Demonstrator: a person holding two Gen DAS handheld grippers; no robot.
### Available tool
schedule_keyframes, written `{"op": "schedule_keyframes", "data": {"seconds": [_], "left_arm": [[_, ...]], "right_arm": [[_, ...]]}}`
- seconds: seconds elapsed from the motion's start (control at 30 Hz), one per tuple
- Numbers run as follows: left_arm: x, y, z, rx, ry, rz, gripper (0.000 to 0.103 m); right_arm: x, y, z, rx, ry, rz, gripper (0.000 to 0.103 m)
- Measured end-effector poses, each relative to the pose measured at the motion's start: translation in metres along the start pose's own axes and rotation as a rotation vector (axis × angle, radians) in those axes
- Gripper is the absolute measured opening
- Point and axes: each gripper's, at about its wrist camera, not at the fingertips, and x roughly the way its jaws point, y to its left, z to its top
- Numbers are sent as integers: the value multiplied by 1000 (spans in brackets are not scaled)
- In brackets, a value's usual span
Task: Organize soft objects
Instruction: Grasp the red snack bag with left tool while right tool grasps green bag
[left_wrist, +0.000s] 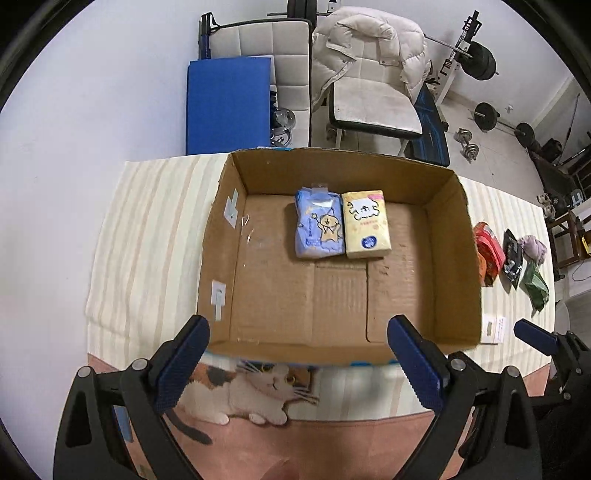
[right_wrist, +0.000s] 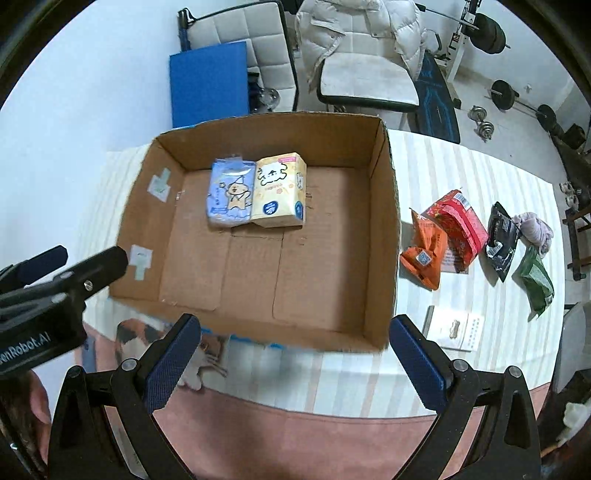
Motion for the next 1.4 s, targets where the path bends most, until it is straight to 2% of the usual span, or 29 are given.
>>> {"op": "schedule_keyframes", "data": {"seconds": [0.23,0.37,0.53,0.67,0.8,1.0,1.13,1.3,1.33,1.37,1.4], "left_arm": [[-30,-32,-9,-14,-21,-11,99],[-41,-77,-6,-1,-16,-71,99],[-22,-160,11,48,47,-186,99],[24,-233,31,67,170,-270,99],[89,-290,48,27,320,-298,99],[176,-339,76,-69,449,-270,99],[219,-349,91,-139,512,-256,99],[259,-353,104,-209,579,-233,99],[263,-353,105,-210,579,-216,96],[267,-355,106,-201,576,-196,88],[270,-358,107,-179,578,-171,83]], "right_arm": [[-25,-31,-10,28,-25,82,103],[-44,-71,-13,54,-73,96,103],[-68,-159,-21,114,-88,42,103],[-70,-237,-23,143,-46,-63,103],[-40,-323,-12,113,65,-221,103],[40,-407,6,44,263,-249,103],[85,-434,12,31,336,-234,103],[119,-455,21,26,366,-187,100],[123,-457,23,19,366,-185,96],[127,-460,25,11,369,-185,91],[132,-464,26,7,378,-178,89]]}}
